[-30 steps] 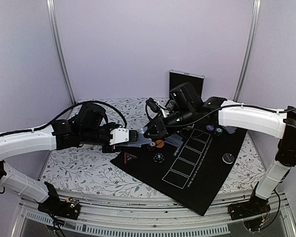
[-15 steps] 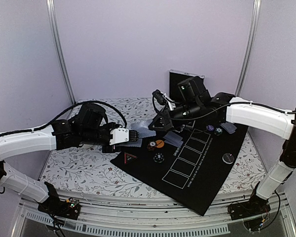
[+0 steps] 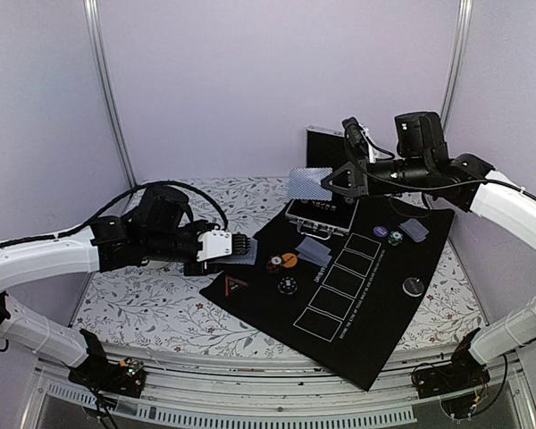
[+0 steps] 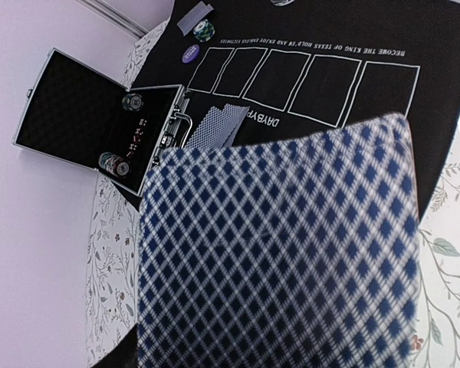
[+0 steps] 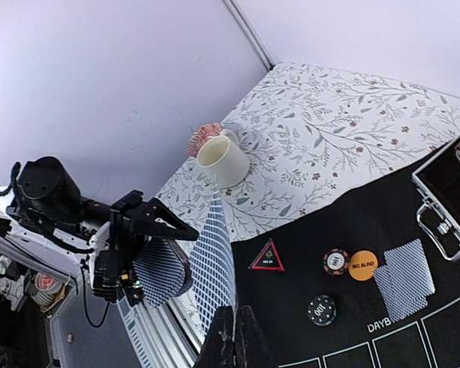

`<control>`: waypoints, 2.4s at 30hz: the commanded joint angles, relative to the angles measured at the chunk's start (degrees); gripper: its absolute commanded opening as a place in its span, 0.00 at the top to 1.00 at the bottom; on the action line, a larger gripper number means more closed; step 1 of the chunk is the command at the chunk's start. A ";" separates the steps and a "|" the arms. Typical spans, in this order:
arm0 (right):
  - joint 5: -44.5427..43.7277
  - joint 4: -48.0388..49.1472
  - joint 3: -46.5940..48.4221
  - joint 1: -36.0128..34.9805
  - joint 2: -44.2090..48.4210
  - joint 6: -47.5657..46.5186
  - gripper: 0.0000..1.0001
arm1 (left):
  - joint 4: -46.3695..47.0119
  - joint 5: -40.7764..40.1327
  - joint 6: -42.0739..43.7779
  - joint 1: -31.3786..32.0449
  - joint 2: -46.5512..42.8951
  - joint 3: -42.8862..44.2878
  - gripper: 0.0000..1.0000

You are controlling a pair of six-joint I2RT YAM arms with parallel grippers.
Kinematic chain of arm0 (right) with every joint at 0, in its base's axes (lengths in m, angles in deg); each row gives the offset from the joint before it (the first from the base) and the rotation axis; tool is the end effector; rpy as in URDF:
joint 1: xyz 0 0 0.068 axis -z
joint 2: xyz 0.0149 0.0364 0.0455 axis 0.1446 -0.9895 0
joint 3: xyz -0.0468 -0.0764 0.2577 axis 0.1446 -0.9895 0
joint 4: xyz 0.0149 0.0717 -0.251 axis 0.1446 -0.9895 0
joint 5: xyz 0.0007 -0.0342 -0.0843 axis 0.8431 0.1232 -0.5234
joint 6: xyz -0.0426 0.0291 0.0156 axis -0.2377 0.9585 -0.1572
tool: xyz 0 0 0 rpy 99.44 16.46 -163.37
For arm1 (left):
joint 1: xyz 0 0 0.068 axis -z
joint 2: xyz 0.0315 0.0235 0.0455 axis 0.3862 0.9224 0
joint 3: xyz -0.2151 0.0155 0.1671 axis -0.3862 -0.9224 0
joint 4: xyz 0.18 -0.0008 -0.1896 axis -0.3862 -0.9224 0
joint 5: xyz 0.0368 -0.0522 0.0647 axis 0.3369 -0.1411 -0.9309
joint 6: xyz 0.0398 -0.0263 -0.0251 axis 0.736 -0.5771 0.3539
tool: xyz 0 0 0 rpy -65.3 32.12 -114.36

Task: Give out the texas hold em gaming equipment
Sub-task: Flop the poker card in the community card area.

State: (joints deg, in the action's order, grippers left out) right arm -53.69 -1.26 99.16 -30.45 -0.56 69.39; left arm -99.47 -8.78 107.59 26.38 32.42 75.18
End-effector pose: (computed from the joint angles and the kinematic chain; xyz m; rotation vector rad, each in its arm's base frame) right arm 0.2293 0.2037 0.3906 -0.6362 2.0289 1.0908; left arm 0.1788 -0.2119 0.2746 1.6583 1.4247 -0.1305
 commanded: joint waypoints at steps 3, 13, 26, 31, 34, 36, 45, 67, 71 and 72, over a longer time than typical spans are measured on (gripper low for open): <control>-8.10 -2.98 -7.63 0.09 1.84 -0.64 0.98 | 1.31 0.98 -0.29 0.83 -1.06 0.09 0.51; -17.73 8.73 -27.09 -8.36 7.70 0.01 0.98 | 1.28 1.32 -0.36 1.00 -1.19 0.09 0.51; -27.58 20.43 -40.08 -14.62 7.05 -59.19 0.98 | 0.96 1.50 -0.36 1.11 -1.28 0.19 0.51; -28.18 28.57 -44.51 -14.65 6.90 -72.75 0.98 | 0.91 1.66 -0.36 1.16 -1.11 0.18 0.51; -27.52 31.60 -44.99 -15.18 4.55 -76.23 0.98 | 0.96 1.58 -0.31 1.16 -1.02 0.09 0.51; -27.72 33.42 -45.21 -15.80 2.59 -77.78 0.98 | 0.96 1.48 -0.27 1.17 -1.02 0.01 0.51; -24.29 33.54 -48.93 -18.54 -2.68 -85.82 0.98 | 0.95 1.30 -0.19 1.17 -1.02 -0.09 0.51; -19.92 26.39 -49.61 -19.73 -4.44 -98.01 0.98 | 0.96 1.38 -0.09 1.12 -0.93 -0.18 0.51; -20.31 26.62 -49.29 -19.77 -5.04 -98.12 0.98 | 0.94 1.24 -0.08 1.15 -1.00 -0.18 0.51; -20.44 26.77 -49.35 -19.76 -5.11 -98.50 0.98 | 0.96 1.28 -0.09 1.17 -1.06 -0.18 0.51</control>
State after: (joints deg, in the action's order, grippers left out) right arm -74.50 25.10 48.84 -49.81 -4.61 -27.89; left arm -99.45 -7.73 107.59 26.58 32.42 75.18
